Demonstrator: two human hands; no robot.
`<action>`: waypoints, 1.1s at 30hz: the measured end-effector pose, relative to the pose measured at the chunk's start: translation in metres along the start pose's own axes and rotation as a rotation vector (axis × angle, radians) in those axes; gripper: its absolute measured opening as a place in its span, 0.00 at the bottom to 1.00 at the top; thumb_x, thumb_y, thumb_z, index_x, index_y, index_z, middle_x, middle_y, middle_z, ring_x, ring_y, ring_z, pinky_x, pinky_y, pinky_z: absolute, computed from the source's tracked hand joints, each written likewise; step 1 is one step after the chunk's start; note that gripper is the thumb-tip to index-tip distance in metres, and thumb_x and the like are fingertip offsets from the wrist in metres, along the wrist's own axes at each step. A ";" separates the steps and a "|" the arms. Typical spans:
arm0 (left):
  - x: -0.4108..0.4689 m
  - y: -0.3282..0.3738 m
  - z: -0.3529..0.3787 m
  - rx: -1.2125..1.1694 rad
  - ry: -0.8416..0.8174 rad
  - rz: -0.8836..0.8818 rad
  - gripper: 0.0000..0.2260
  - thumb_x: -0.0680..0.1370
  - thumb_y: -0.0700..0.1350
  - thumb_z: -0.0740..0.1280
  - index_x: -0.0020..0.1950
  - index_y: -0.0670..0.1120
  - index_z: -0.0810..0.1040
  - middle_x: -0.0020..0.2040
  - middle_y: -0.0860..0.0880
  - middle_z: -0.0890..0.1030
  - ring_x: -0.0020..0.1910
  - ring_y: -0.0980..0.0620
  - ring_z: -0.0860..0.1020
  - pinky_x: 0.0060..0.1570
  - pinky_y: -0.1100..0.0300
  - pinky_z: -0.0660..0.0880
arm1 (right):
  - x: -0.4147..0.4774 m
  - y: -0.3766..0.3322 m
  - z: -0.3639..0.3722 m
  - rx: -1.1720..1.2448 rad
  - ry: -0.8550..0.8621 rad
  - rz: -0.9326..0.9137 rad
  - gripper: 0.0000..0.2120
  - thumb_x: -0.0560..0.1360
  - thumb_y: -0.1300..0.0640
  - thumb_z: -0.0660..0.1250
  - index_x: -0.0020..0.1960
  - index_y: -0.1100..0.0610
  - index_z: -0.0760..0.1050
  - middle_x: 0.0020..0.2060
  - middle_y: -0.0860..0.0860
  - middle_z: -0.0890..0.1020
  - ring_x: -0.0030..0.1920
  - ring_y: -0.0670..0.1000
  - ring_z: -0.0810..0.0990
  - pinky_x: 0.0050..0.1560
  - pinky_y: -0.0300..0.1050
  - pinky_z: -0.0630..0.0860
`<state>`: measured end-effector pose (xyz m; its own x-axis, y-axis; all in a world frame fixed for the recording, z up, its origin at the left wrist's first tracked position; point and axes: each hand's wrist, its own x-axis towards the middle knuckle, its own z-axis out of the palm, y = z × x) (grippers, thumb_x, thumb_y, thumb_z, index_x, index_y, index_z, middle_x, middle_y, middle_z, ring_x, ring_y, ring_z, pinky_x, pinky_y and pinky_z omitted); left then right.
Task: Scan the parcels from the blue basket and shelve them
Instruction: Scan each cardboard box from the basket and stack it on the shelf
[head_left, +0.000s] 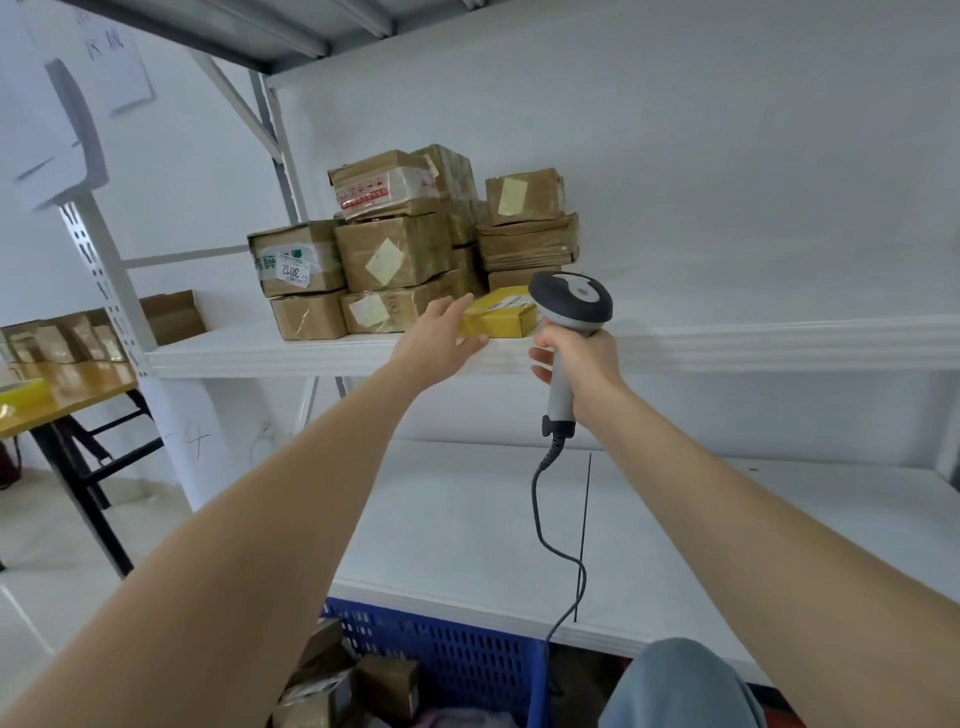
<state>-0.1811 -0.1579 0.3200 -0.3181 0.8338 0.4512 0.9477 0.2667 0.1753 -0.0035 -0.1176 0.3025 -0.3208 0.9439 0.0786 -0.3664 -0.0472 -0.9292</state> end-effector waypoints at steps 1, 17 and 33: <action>-0.010 -0.005 0.003 -0.016 0.044 -0.011 0.29 0.80 0.57 0.61 0.78 0.50 0.56 0.76 0.47 0.59 0.70 0.45 0.67 0.64 0.48 0.69 | -0.005 0.004 0.002 -0.002 -0.011 0.003 0.03 0.72 0.67 0.67 0.44 0.61 0.77 0.36 0.53 0.80 0.40 0.51 0.81 0.40 0.42 0.79; -0.218 -0.167 0.116 -0.001 -0.463 -0.419 0.27 0.79 0.56 0.62 0.75 0.46 0.62 0.74 0.43 0.60 0.66 0.43 0.71 0.68 0.51 0.65 | -0.081 0.221 0.053 -0.191 -0.153 0.461 0.03 0.72 0.65 0.69 0.45 0.59 0.77 0.37 0.54 0.80 0.36 0.49 0.79 0.37 0.41 0.76; -0.319 -0.320 0.249 -0.045 -0.679 -0.826 0.27 0.79 0.55 0.64 0.74 0.46 0.63 0.72 0.42 0.64 0.64 0.43 0.72 0.59 0.50 0.73 | -0.080 0.444 0.108 -0.252 -0.083 0.985 0.01 0.74 0.66 0.68 0.43 0.63 0.76 0.33 0.55 0.79 0.32 0.48 0.77 0.35 0.40 0.75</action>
<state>-0.3769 -0.3889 -0.0984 -0.7666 0.5014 -0.4012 0.4390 0.8652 0.2424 -0.2348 -0.2494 -0.0771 -0.4433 0.4968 -0.7461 0.2848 -0.7112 -0.6427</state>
